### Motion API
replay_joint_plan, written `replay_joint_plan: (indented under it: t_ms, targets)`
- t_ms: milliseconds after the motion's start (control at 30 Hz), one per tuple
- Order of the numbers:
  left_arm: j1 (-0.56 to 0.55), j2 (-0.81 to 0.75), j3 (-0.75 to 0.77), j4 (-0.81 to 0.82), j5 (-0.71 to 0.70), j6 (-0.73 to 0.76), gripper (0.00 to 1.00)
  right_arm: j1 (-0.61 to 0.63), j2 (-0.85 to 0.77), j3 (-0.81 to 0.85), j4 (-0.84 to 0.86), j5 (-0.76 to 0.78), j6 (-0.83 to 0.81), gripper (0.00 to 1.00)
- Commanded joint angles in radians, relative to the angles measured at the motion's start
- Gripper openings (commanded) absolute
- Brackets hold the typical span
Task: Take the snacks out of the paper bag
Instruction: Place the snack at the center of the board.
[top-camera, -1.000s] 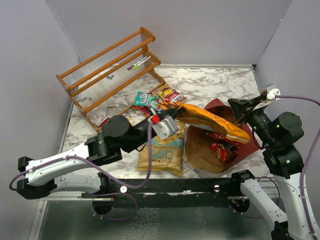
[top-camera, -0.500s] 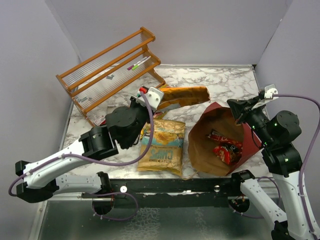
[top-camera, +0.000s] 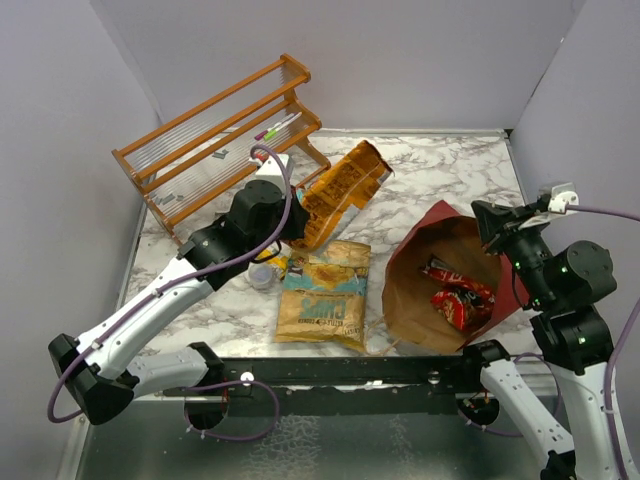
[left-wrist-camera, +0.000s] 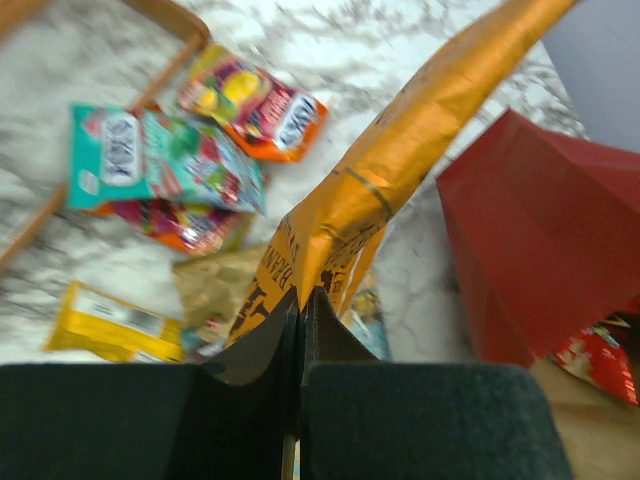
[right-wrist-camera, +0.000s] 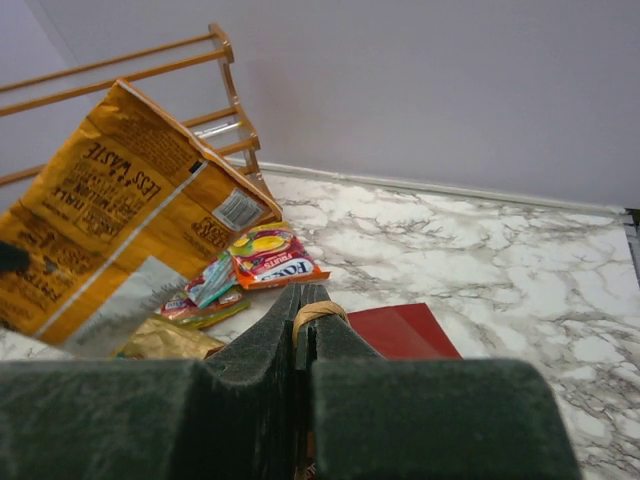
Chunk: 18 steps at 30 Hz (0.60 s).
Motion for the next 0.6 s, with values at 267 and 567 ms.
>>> replay_joint_plan:
  t_ms: [267,567]
  targets:
    - [0.023,-0.018,-0.204,0.279,0.354,-0.509,0.00,0.000,-0.039,-0.020,0.037,0.089,-0.010,0.02]
    - [0.025,-0.083,-0.423,0.436,0.378,-0.838,0.00,0.000,-0.052,-0.030,0.042,0.081,-0.014,0.02]
